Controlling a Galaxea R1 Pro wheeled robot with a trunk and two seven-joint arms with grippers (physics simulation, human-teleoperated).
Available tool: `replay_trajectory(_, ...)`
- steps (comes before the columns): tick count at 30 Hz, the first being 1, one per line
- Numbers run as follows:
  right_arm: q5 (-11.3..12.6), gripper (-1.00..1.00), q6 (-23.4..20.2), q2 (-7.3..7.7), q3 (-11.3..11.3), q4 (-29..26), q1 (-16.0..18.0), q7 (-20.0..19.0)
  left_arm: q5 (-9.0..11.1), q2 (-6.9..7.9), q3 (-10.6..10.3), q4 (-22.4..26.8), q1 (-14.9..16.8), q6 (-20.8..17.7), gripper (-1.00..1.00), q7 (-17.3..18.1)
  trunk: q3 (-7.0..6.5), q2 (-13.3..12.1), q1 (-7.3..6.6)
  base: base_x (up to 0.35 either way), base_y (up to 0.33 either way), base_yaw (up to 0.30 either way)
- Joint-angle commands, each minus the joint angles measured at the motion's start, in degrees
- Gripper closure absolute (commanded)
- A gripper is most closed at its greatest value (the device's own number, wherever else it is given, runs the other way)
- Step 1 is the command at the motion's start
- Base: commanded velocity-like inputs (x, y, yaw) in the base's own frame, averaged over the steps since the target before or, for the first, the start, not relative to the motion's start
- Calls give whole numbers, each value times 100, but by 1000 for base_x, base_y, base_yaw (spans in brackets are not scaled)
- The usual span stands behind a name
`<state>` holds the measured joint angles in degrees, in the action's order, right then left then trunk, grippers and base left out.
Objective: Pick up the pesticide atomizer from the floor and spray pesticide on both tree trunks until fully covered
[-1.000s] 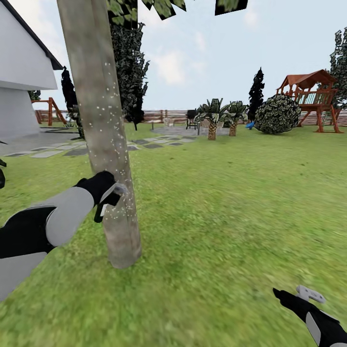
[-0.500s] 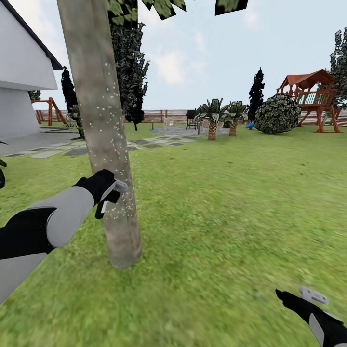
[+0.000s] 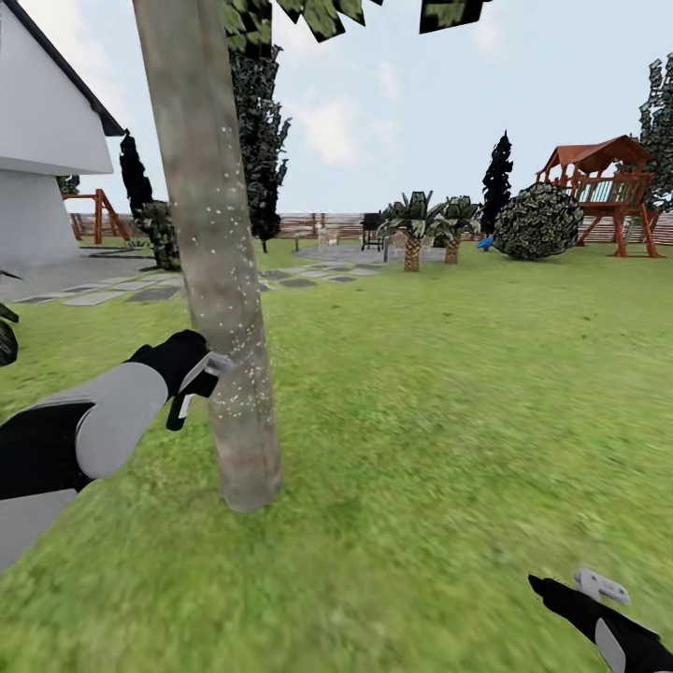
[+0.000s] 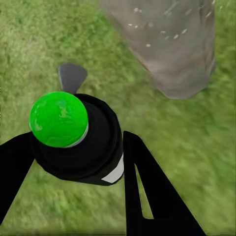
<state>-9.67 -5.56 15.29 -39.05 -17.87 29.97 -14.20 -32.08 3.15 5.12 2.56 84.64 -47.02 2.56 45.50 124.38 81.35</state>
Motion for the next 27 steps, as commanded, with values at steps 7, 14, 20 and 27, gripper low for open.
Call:
replay_trajectory(7, -9, -100, 11, -2, 10, 5, 0, 4, 82, 156, 9, -16, -34, 0, 100, 49, 0, 0, 0, -145, 96, 0)
replay_trajectory(14, -17, -100, 12, 0, 19, 239, 0, 5, 638, 467, 95, 256, -28, -3, 100, 582, 0, 0, 0, -3, 2, 0)
replay_trajectory(20, -24, -100, 12, 0, 28, 249, 0, 5, 617, 497, 71, 1408, -20, -835, 100, 1265, 0, 0, 0, 0, 0, 0)
replay_trajectory(27, -26, -100, 12, 0, 29, 249, 0, -4, 607, 674, -457, 1501, -18, -879, 100, 1997, 0, 0, 0, 0, 69, -46)
